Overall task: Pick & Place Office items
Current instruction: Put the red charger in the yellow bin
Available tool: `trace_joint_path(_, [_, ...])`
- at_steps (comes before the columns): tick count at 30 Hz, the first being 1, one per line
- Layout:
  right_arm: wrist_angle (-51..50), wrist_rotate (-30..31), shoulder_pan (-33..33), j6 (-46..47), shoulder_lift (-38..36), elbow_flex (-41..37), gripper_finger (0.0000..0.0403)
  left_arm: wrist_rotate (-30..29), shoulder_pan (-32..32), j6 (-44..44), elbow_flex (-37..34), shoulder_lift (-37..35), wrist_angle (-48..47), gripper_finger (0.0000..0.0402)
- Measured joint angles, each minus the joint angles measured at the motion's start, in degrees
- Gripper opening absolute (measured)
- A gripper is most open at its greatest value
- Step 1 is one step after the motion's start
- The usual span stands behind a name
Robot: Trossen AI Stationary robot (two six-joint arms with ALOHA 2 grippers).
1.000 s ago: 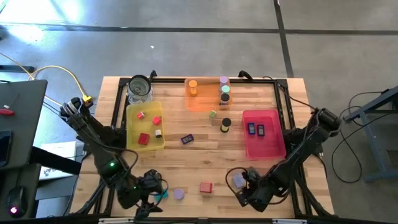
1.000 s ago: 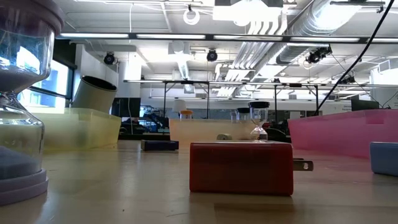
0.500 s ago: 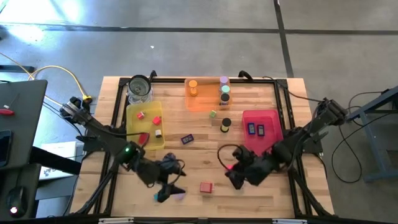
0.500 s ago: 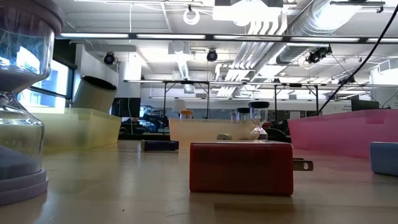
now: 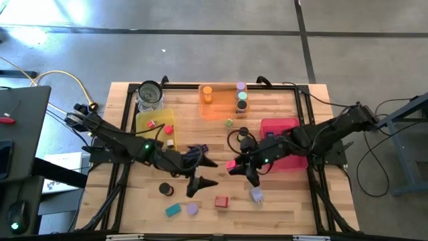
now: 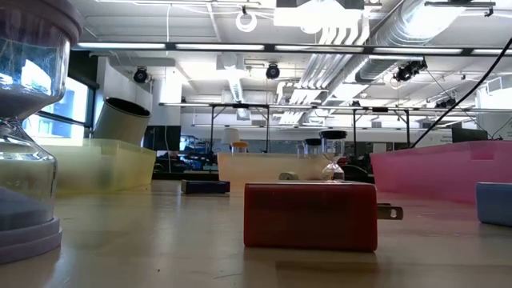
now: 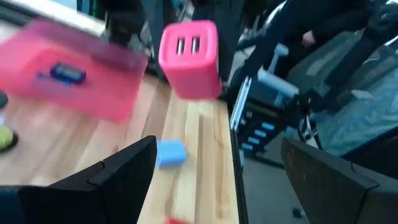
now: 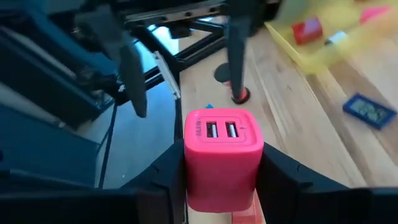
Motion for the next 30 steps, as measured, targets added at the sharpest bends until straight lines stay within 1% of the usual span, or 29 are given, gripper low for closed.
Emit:
trace_joint_path(4, [0.56, -2.43, -2.04, -5.75, -1.15, 0.0, 0.0134, 0.12, 2.28, 1.72, 0.0, 0.0, 4.32, 0.0335])
trace_joint_path(7, [0.99, -2.44, -3.21, -9.57, -1.86, 0.0, 0.0134, 0.08, 3.48, 1.66, 0.0, 0.0, 5.5, 0.0335])
trace_joint_path(14, [1.92, -5.26, -5.35, -12.96, -2.05, -0.02, 0.0134, 0.12, 4.68, 1.46, 0.0, 0.0, 10.67, 0.0335])
trace_joint_path(19, [1.91, -5.5, -6.29, -14.3, -2.08, -0.02, 0.0134, 0.12, 4.99, 1.34, 0.0, 0.0, 12.42, 0.0335])
trace_joint_path(21, [1.98, -5.56, -6.59, -14.44, -2.08, -0.02, 0.0134, -0.16, 5.09, -0.15, 0.0, 0.0, 13.32, 0.0335])
trace_joint_path(26, [1.9, -7.01, -7.69, -14.43, -2.08, -0.02, 0.0134, 0.2, 7.13, -7.63, 0.0, 0.0, 14.82, 0.0335])
trace_joint_path(30, [2.01, -8.01, -8.79, -14.35, -2.08, -0.02, 0.0134, 0.18, 8.91, -9.9, 0.0, 0.02, 14.73, 0.0335])
